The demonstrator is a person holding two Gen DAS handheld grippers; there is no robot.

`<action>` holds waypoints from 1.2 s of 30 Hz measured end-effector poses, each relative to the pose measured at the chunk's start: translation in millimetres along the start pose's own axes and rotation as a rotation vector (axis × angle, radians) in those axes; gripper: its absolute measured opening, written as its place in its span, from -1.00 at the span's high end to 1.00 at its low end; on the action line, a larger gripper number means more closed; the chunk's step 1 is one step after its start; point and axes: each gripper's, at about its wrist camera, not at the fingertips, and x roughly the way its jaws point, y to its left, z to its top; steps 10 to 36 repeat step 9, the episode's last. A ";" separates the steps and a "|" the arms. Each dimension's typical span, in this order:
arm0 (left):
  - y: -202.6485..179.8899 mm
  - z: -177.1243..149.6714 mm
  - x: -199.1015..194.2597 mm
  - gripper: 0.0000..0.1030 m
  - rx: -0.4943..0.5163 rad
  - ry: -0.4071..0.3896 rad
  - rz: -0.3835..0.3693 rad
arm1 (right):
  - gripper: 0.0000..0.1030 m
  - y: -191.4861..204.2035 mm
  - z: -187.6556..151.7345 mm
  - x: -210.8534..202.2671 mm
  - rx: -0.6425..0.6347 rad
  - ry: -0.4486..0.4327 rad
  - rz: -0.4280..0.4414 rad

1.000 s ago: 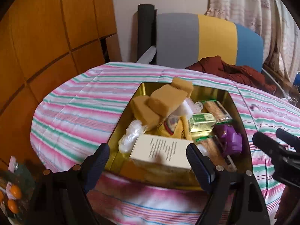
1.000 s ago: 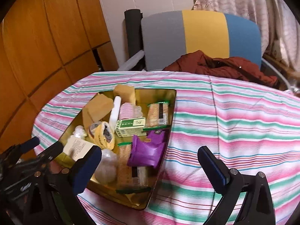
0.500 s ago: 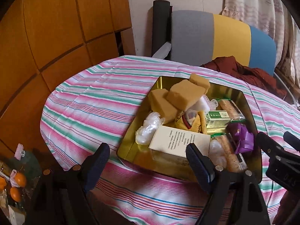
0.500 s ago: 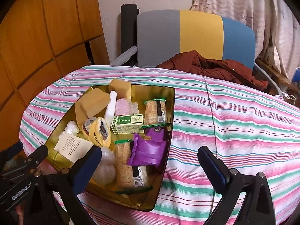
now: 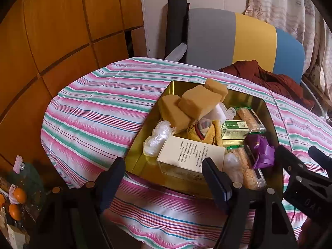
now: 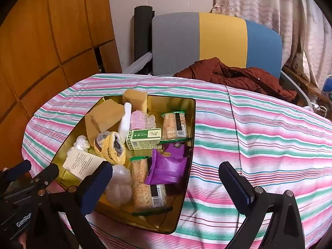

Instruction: Organize objects

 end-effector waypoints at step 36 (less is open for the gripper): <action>-10.8 -2.9 -1.2 -0.49 0.036 -0.010 0.011 | -1.00 -4.2 -1.7 2.2 0.016 0.009 0.000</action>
